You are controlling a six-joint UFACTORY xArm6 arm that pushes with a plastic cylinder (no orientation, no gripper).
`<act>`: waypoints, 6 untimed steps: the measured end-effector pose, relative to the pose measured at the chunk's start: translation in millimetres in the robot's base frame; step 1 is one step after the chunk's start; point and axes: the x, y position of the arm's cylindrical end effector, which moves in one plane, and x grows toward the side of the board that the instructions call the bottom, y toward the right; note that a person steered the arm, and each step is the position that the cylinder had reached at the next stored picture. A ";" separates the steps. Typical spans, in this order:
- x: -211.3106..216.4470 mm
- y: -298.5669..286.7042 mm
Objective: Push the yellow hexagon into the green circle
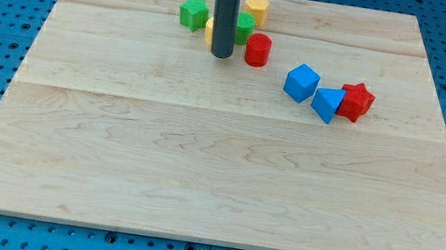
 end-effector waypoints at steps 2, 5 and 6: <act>36.7 59.8; -125.0 122.8; -133.1 88.6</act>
